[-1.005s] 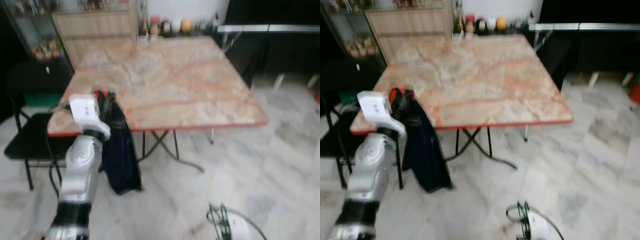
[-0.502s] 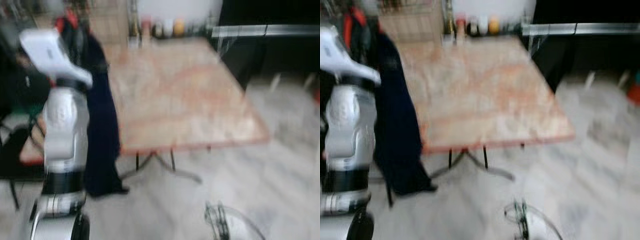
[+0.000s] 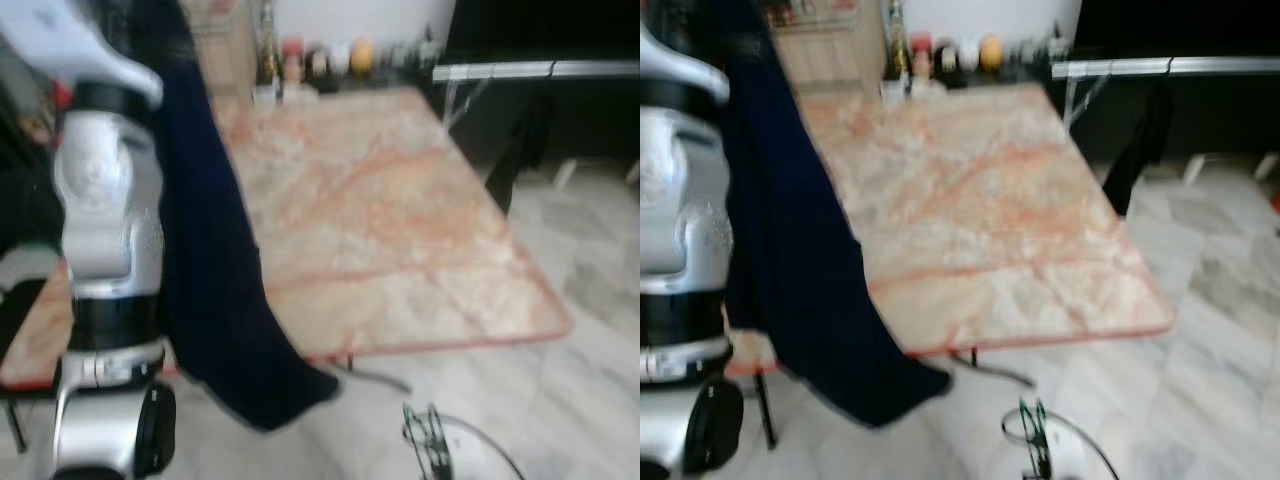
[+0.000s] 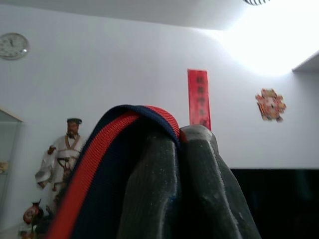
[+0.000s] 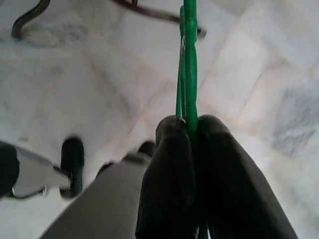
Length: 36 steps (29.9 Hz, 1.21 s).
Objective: Hang hanger
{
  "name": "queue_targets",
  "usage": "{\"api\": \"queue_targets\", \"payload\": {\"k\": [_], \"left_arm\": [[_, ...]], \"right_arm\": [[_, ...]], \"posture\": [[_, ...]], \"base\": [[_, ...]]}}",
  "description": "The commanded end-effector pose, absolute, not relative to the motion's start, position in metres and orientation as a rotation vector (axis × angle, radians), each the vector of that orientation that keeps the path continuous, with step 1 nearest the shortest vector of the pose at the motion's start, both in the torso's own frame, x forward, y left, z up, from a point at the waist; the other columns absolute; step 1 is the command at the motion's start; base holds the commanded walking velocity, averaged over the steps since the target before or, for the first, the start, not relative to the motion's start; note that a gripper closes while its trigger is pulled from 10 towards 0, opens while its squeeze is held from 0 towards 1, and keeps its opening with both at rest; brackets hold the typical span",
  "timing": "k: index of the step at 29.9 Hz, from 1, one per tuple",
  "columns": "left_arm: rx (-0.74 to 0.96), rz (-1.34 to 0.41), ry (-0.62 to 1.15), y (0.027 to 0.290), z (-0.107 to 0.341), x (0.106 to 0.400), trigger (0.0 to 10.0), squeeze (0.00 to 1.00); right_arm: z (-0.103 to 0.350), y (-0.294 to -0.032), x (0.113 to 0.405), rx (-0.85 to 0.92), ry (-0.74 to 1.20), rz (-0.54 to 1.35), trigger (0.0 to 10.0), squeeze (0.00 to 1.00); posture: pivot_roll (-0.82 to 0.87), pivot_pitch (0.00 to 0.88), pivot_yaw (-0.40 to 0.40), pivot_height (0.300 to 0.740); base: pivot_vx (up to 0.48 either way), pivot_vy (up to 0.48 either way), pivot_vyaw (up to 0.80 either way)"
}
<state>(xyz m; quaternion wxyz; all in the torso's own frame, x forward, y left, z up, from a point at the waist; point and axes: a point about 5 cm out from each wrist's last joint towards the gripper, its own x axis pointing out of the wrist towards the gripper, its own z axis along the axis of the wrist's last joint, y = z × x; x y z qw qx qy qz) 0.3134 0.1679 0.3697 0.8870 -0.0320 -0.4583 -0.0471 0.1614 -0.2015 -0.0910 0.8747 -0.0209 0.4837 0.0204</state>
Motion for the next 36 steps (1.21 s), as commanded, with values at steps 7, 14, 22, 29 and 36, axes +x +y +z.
{"api": "queue_targets", "payload": {"k": [7,14,22,29,36], "left_arm": [[-0.072,-0.106,-0.760,0.175,0.336,0.330,10.0,0.00],[-0.090,-0.242,-0.379,0.161,0.251,0.330,10.0,0.00],[-0.103,-0.279,-0.210,0.160,0.214,0.313,10.0,0.00],[-0.092,-0.334,-0.116,0.161,0.201,0.300,10.0,0.00],[0.115,-0.606,0.115,0.163,0.167,0.264,10.0,0.00]], "right_arm": [[-0.091,-0.193,0.165,-0.035,1.002,0.069,10.0,0.00],[-0.091,-0.193,0.165,-0.041,1.006,0.076,10.0,0.00],[-0.091,-0.194,0.165,-0.052,1.013,0.086,10.0,0.00],[-0.091,-0.194,0.164,-0.058,1.014,0.093,10.0,0.00],[-0.091,-0.194,0.164,-0.062,1.016,0.099,10.0,0.00]], "posture": [[0.02,0.000,0.021,0.740],[0.02,0.000,0.022,0.740],[0.02,0.000,0.020,0.740],[0.02,0.000,0.022,0.740],[0.02,0.000,0.023,0.740]], "base": [[0.284,0.000,0.00],[0.000,0.000,0.00],[0.000,0.000,0.00],[0.000,0.000,0.00],[0.000,0.000,0.00]]}}
